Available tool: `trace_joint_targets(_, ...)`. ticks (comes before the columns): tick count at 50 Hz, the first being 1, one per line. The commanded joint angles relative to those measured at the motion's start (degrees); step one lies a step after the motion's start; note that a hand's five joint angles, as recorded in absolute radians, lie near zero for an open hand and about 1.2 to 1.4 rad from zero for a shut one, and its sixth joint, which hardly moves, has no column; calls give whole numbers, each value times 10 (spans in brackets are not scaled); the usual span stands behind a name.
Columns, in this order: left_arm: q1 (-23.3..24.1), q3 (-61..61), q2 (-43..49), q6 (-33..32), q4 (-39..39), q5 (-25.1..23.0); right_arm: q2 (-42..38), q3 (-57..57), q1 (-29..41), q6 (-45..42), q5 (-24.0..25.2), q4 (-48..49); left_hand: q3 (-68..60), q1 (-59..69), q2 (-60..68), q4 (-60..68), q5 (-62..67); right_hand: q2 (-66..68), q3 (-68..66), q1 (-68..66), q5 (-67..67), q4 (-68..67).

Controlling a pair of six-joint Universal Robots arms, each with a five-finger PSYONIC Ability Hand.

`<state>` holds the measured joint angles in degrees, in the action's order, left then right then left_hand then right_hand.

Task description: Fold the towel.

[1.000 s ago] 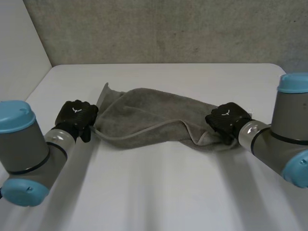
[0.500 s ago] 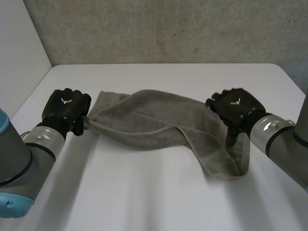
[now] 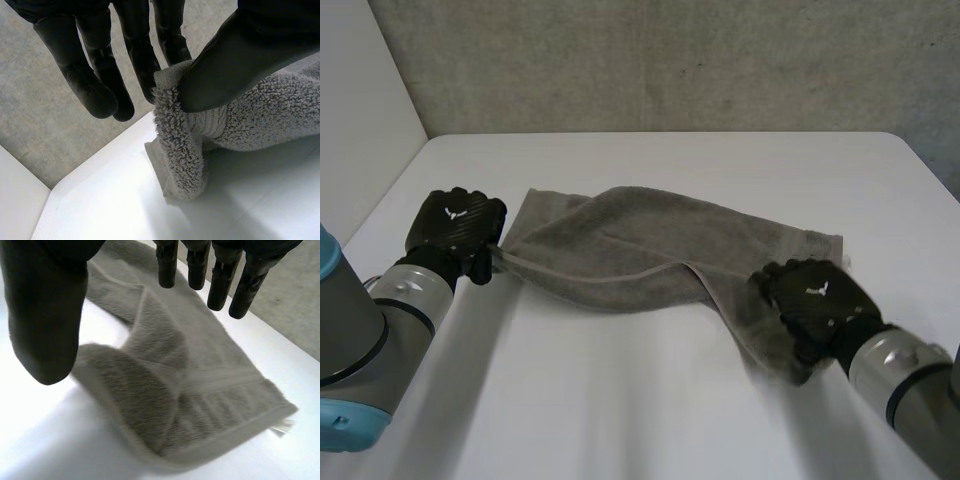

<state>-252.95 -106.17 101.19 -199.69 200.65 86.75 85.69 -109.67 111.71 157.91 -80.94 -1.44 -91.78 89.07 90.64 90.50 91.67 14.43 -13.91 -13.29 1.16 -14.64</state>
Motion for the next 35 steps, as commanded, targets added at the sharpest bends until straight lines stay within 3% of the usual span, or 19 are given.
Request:
trace_joint_targets(1, 5, 0, 1, 0, 0, 0, -23, -28, 37, -9, 12, 23, 118, -91, -106, -105, -217, -38, 33, 27, -6, 41)
trace_joint_targets(8, 5, -6, 1, 1, 5, 0, -65, -27, 52, -29, 11, 60, 118, -91, -106, -105, -217, 2, -7, -13, 35, 0)
trace_joint_targets(16, 5, -7, 1, 0, 12, 1, -113, -19, 54, -54, -5, 130, 118, -91, -106, -105, -217, 195, -201, -207, 228, -193)
trace_joint_targets(18, 4, -7, 1, 1, 12, 1, -126, -15, 54, -65, -33, 143, 118, -91, -106, -105, -217, 306, -311, -317, 339, -304)
trace_joint_targets(23, 1, -7, 1, 1, 12, 1, -127, -12, 54, -83, -78, 158, 118, -91, -106, -105, -217, 400, -406, -412, 433, -398)
trace_joint_targets(35, 2, -8, 2, 1, 12, 1, -107, -25, 49, -96, -88, 169, 118, -91, -106, -105, -217, 345, -350, -356, 378, -343)
